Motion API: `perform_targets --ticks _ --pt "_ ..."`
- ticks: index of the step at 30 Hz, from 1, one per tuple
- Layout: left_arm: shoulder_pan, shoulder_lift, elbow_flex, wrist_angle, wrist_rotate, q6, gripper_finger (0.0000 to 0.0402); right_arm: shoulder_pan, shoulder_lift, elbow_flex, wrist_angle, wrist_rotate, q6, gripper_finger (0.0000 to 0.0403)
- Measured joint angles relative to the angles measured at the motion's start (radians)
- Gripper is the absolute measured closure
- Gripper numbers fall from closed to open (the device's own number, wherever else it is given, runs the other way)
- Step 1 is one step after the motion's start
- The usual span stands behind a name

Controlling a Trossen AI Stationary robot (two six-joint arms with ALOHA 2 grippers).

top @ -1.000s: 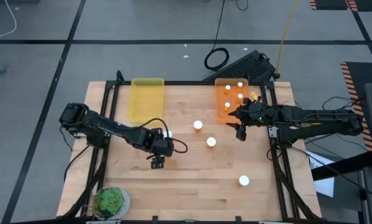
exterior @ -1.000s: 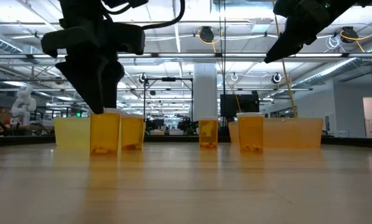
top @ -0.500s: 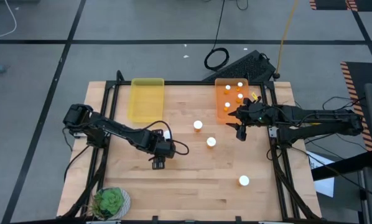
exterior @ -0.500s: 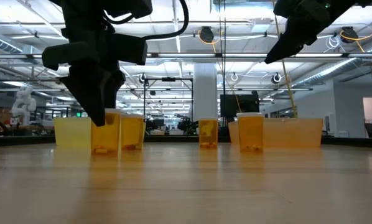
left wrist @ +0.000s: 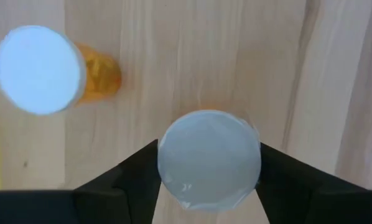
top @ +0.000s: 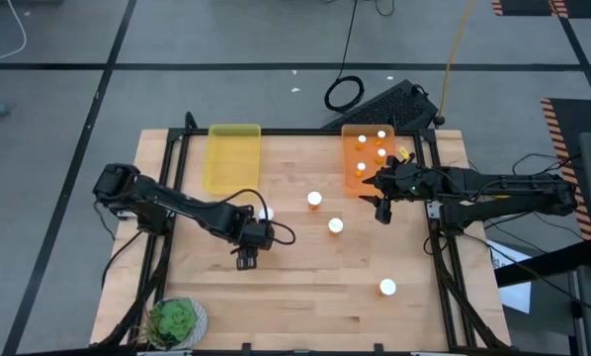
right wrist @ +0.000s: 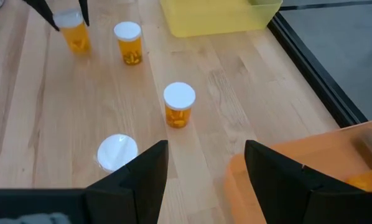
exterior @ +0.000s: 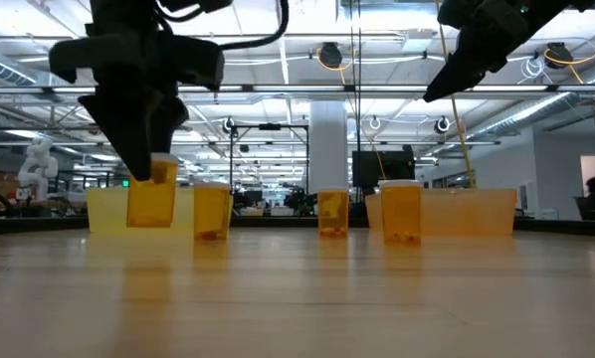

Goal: Pick and place medicine bottles into bin by pill shape (circle, oval)
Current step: Put the large orange pill bottle into the yellow bin

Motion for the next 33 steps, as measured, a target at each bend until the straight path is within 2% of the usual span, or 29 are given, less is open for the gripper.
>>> perform_targets --ticks 9,18,22,27,33 --pt "0.007 -0.133 0.072 -0.171 -0.041 0.017 0.0196 0.0 0.0 0.0 0.003 0.0 0.005 0.0195" --pt "0.069 -0.275 0.138 -0.239 -0.108 0.118 0.0173 0.001 0.001 0.0 0.004 0.0 0.014 0.0195" --pt "0.143 -0.324 0.15 -0.242 -0.155 0.177 0.0182 0.0 0.001 0.0 0.007 0.0 0.011 0.0195" --pt "0.28 -0.361 0.15 -0.246 -0.161 0.256 0.0195 0.004 0.001 -0.014 0.011 0.0 0.008 0.0195" --pt "0.466 -0.367 0.149 -0.232 -0.161 0.348 0.0179 0.004 0.001 -0.035 0.015 0.0 0.008 0.0195"
